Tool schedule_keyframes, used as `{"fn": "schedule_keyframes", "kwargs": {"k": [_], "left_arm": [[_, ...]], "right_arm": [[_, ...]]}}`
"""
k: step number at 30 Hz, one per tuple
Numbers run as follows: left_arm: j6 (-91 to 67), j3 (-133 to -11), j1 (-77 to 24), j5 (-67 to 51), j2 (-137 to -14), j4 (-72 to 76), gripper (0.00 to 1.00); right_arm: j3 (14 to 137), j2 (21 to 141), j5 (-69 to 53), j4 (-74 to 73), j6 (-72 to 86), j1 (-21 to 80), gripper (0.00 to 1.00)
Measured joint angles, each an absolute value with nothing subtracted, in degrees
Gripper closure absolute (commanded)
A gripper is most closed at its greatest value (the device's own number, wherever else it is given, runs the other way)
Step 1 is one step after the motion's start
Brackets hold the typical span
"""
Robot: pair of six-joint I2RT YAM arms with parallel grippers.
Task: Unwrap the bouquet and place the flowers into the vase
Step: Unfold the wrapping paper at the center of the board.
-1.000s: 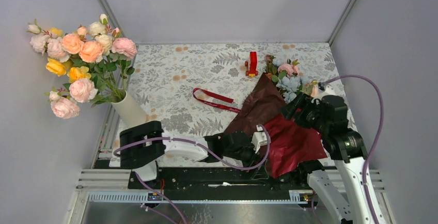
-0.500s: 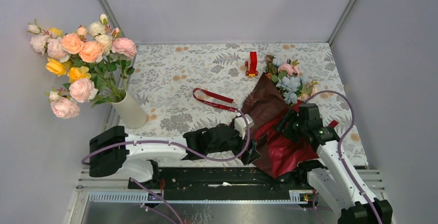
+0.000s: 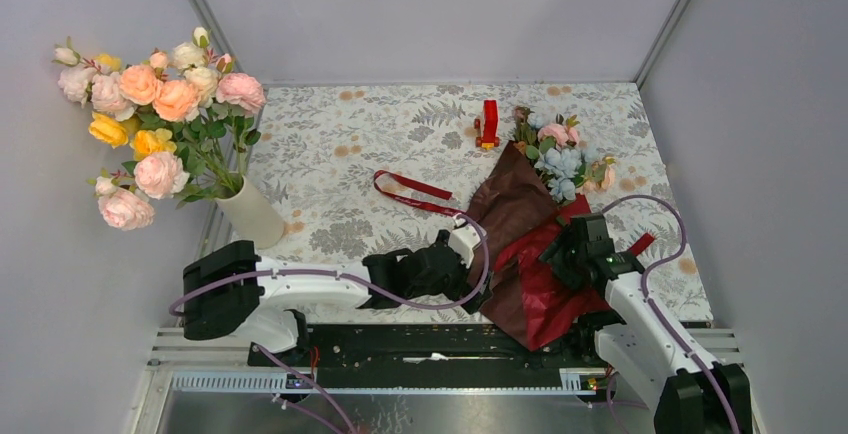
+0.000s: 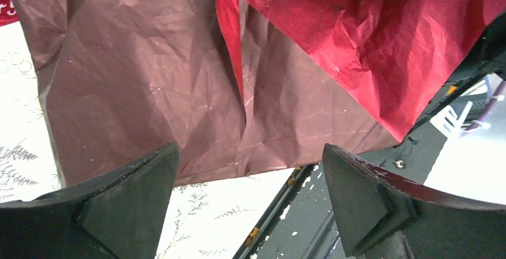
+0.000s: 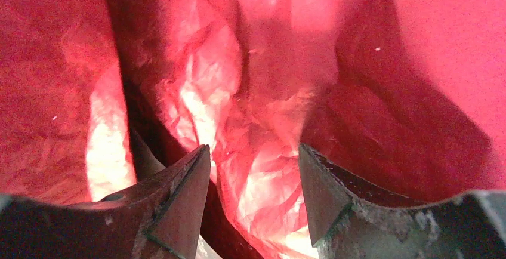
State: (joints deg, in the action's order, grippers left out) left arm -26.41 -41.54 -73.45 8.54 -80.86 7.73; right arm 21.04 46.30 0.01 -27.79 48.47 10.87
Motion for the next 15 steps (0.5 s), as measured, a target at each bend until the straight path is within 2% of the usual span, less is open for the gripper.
{"fn": "schedule_keyframes", "kwargs": {"k": [15], "left_arm": [[-25.41,-51.79,-73.45,14.50,-89.34,4.10,0.01]], "right_arm": [[20.58,49.04,4.05,-25.67,51.75,10.87,0.35]]}}
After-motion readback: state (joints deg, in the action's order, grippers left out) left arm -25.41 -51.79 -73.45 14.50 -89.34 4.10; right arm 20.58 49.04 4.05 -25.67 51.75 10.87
